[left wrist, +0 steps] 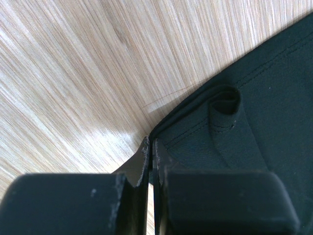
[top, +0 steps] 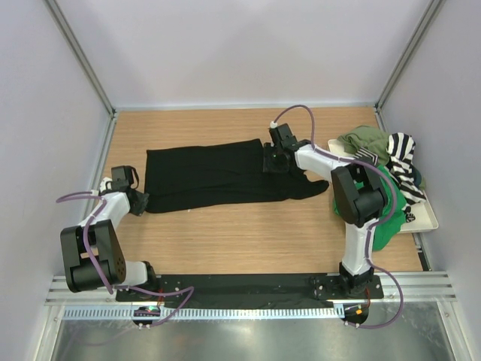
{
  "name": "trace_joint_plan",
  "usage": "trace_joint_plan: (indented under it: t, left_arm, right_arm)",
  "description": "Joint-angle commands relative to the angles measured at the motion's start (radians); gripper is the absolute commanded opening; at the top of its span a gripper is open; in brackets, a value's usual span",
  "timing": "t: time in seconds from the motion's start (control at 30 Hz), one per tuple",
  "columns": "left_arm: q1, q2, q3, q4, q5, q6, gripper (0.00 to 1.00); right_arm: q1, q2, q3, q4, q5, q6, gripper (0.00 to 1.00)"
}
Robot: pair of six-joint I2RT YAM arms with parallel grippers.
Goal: Fold and stack the tank tops
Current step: Fold the tank top
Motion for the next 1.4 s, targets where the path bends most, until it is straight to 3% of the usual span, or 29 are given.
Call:
trace_joint_plan:
  t: [0.0, 0.13, 0.37, 0.57, 1.1, 1.17, 1.23, 1.37]
  left_arm:
    - [0.009, -0.021, 0.024, -0.001, -0.031, 0.015, 0.00]
    - [0.009, -0.021, 0.024, -0.001, -0.032, 0.015, 0.00]
    - [0.011, -0.019, 0.023, -0.001, -0.034, 0.017, 0.00]
    - [0.009, -0.021, 0.021, -0.004, -0.035, 0.018, 0.00]
    - [0.009, -0.029, 0.024, -0.013, -0.049, 0.024, 0.00]
    - [0.009, -0.029, 0.027, -0.013, -0.048, 0.023, 0.00]
    - [0.009, -0.024, 0.029, -0.015, -0.047, 0.023, 0.00]
    - [0.009, -0.019, 0.034, -0.019, -0.049, 0.024, 0.00]
  right_arm:
    - [0.011, 0.019, 0.048, 0.017, -0.025, -0.008, 0.41]
    - [0.016, 0.048, 0.069, 0.006, -0.026, -0.007, 0.34]
    - [0.017, 0.068, 0.108, -0.021, -0.015, -0.003, 0.01]
    - [0.010, 0.031, 0.111, -0.020, 0.100, 0.024, 0.01]
    - [-0.009, 0.069, 0.160, -0.026, 0.166, 0.081, 0.01]
    - [-0.009, 0.078, 0.165, -0.032, 0.164, 0.081, 0.08]
    - [-0.009, 0.089, 0.172, -0.043, 0.166, 0.081, 0.24]
    - [-0.009, 0.051, 0.133, -0.027, 0.166, 0.075, 0.47]
